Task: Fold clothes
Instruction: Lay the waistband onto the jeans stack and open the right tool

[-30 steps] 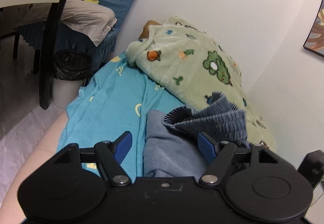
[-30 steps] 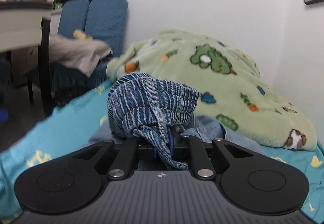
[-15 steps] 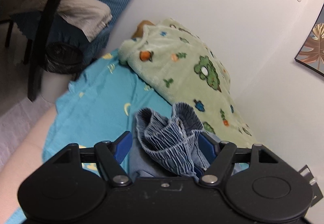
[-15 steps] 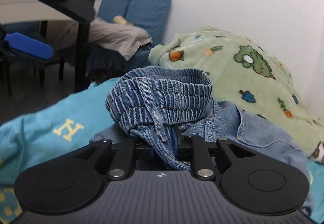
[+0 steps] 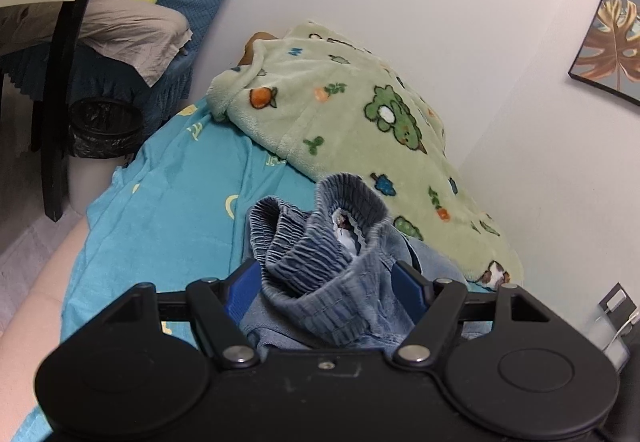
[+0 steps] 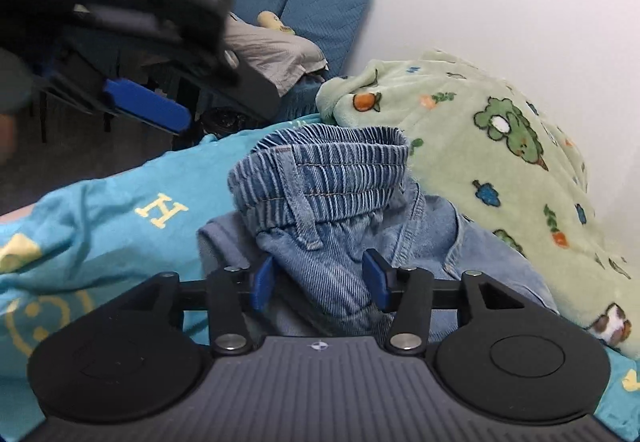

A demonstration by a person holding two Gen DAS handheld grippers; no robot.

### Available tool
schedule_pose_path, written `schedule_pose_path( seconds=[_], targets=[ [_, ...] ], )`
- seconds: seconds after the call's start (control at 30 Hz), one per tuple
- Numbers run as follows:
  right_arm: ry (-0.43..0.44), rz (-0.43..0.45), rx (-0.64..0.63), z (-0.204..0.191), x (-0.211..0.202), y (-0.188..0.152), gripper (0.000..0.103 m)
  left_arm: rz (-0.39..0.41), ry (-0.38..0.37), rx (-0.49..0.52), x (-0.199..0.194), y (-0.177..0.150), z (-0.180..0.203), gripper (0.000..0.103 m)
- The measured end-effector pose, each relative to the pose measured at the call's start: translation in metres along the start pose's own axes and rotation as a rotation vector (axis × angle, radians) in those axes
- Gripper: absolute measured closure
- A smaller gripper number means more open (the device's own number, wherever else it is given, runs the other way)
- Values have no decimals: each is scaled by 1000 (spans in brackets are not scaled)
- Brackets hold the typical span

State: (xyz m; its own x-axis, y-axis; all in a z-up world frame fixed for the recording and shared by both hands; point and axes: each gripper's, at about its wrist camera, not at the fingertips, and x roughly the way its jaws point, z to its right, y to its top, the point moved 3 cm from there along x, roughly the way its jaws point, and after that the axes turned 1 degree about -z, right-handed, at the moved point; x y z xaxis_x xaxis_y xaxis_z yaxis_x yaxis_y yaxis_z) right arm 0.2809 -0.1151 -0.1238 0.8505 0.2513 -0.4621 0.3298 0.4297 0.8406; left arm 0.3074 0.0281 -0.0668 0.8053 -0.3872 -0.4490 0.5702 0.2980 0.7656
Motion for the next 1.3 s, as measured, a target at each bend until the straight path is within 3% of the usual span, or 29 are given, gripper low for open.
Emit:
schedule_pose_path(
  seconds=[0.07,0.2,0.4,0.63,0.73,0.9,1.0,1.1,1.3],
  targets=[
    [10,16,61,12,-24,-1,42,-12,-13,6,4,-1,2,34],
    [3,-9,213,40,-72,-4,42,-40,-22,33,10,-7,9,35],
    [-108,-5,359,59,-108,-27,41,-36,1,111,8,-16,21,38],
    [-174,27,442,84,-95,-39,41,-10,17,213,11,-17,52,48],
    [-199,18,516,98,-94,-47,41,-1,21,252,25,-6,69,49],
    [-219,-40,621,115,-88,-61,41,-23,92,284,73,22,82,49],
    [-222,-59,670,123,-88,-64,41,-75,147,309,109,30,79,50],
    [-221,-60,714,129,-90,-66,41,-141,207,298,139,30,65,67],
    [-245,-10,753,137,-100,-64,41,-165,285,228,166,33,32,70]
  ],
)
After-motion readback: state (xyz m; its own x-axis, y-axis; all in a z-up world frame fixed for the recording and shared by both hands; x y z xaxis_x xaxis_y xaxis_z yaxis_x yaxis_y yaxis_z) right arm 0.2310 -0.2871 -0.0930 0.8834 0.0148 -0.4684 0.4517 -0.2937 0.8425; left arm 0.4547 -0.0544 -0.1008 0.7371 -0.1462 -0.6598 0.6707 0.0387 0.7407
